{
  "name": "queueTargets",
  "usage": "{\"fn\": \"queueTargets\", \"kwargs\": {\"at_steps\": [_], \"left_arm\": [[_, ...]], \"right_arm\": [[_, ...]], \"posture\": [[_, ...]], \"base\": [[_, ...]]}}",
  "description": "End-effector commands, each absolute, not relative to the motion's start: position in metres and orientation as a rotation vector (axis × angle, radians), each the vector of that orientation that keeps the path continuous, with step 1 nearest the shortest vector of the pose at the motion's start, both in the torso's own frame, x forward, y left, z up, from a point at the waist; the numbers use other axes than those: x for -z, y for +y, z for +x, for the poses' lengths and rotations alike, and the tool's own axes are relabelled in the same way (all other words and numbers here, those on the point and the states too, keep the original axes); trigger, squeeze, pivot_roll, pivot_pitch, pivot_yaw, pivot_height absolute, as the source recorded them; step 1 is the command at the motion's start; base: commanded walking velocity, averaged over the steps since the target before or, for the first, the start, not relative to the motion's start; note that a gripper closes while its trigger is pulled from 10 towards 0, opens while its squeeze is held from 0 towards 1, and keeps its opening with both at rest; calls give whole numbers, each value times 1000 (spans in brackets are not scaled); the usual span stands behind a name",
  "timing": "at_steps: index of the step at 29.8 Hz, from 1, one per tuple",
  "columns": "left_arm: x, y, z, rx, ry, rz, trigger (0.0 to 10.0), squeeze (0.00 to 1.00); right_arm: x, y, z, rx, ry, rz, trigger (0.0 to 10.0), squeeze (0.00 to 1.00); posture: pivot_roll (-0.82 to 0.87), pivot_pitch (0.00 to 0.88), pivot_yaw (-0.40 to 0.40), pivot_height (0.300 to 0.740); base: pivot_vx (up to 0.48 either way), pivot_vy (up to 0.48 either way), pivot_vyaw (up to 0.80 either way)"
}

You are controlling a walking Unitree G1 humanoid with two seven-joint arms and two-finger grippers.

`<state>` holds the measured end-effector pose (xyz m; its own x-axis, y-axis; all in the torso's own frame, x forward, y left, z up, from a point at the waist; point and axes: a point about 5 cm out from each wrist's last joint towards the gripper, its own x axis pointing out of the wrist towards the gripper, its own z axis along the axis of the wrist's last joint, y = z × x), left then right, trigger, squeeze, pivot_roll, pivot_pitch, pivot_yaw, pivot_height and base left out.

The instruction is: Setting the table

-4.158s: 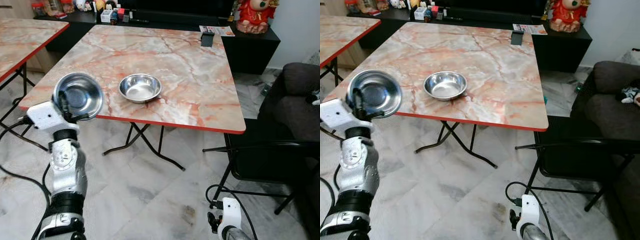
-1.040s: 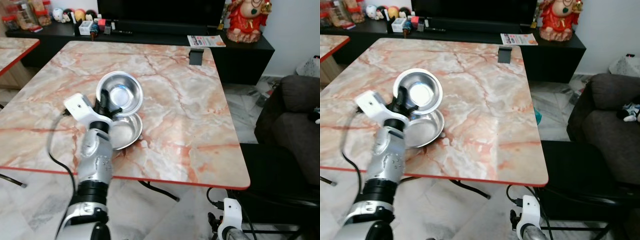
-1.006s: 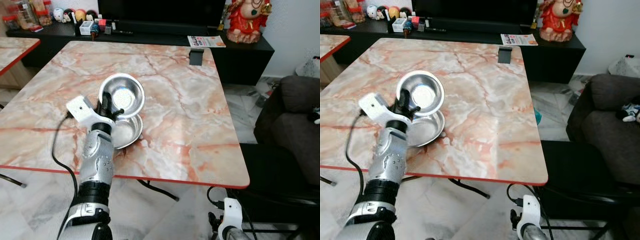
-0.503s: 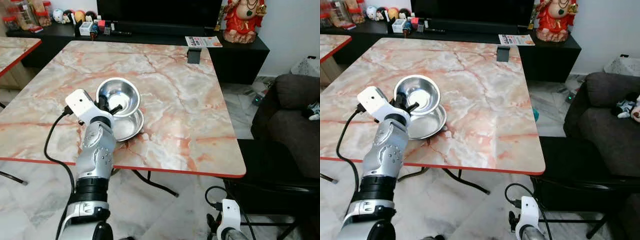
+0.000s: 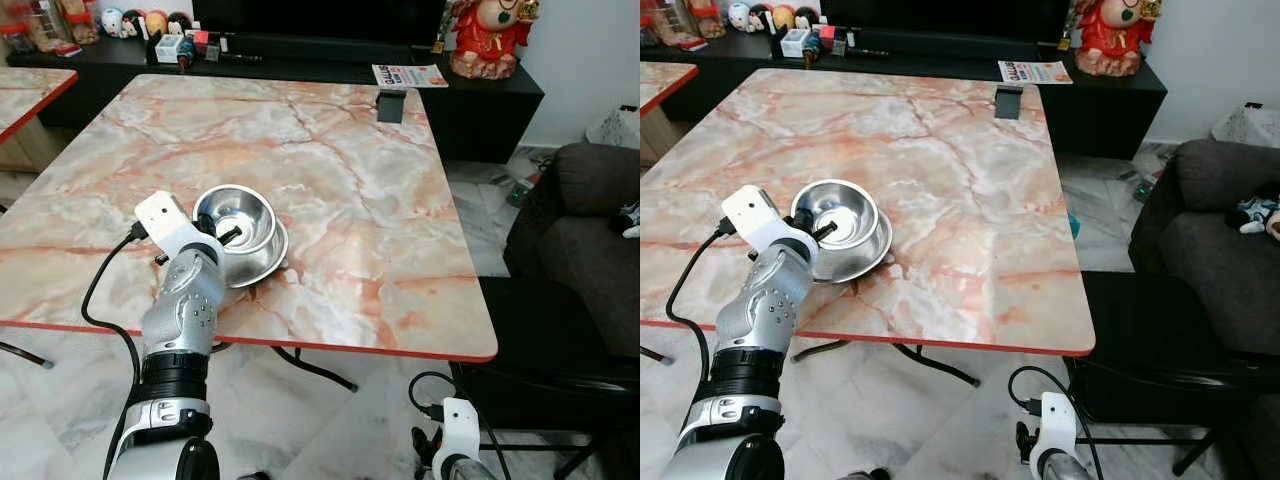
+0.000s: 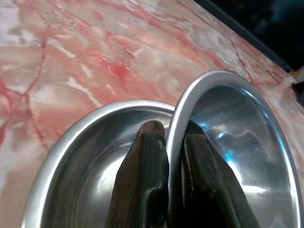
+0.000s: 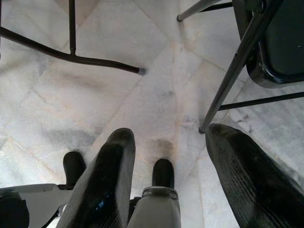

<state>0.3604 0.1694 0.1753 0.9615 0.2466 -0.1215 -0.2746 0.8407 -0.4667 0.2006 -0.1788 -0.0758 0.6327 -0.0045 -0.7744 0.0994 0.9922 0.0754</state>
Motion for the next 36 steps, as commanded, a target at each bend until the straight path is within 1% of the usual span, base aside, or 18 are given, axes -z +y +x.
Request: {"fn": "queueTargets", "kwargs": {"at_steps": [1,9,17,21,36], "left_arm": [[-180,164,364,-265,65,-486,10000,0],[-177,160,364,-265,110,-443,10000,0],[-174,157,361,-249,145,-443,10000,0],[-175,160,359,-263,147,-401,10000,0],[-172,171,357,-338,155,-405,10000,0]], "right_arm": [[78,-178,197,64,899,123,10000,0],[78,-181,196,77,896,130,10000,0],[78,-183,195,78,898,127,10000,0],[78,-181,197,69,894,128,10000,0],[78,-182,196,70,896,126,10000,0]], "posture": [[71,120,-37,740],[60,123,-36,740],[62,125,-41,740],[65,127,-44,740],[64,128,-48,740]], "base": [[0,0,0],[0,0,0],[0,0,0],[0,0,0],[0,0,0]]}}
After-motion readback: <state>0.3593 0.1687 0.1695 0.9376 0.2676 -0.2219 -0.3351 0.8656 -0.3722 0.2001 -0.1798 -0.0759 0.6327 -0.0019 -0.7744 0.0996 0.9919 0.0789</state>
